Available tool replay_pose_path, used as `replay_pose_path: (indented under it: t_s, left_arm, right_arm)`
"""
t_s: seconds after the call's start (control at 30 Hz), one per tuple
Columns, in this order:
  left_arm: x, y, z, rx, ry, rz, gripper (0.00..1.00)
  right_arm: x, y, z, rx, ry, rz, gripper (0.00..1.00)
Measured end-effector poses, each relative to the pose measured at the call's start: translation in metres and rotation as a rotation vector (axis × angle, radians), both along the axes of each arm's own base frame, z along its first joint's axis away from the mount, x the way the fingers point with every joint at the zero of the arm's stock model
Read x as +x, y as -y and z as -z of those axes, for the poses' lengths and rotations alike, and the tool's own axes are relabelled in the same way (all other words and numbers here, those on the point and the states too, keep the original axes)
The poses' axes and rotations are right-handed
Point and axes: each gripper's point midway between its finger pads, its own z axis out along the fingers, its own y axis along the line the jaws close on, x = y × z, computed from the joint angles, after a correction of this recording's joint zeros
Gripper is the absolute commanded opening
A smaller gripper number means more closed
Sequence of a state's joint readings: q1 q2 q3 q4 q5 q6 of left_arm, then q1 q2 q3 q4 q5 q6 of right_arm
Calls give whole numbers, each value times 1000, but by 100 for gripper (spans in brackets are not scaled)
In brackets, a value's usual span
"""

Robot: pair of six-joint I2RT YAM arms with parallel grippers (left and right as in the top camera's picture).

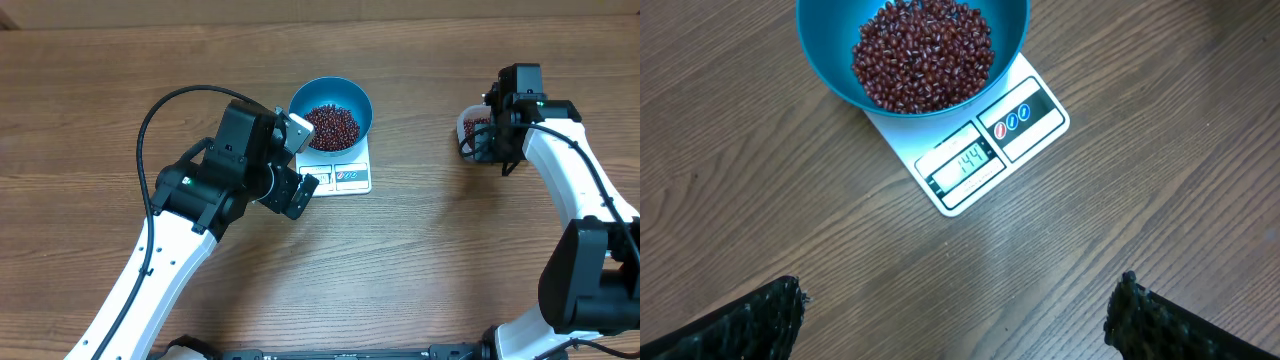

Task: Scoop item into bowl and weigh 150g on scale
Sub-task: 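Dip the red scoop into the tub beans with the right gripper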

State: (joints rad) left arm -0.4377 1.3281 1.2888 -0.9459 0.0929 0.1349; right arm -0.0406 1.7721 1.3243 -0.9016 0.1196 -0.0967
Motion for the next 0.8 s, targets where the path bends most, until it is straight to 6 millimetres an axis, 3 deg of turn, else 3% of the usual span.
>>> replay_pose_path:
  t_s: [0.4, 0.8]
  left_arm:
    - [0, 0, 0, 0, 0, 0, 100]
    - [0, 0, 0, 0, 0, 0, 100]
  right_arm:
    - [2, -20, 0, 149, 9, -45, 4]
    - [4, -9, -4, 306, 44, 5, 4]
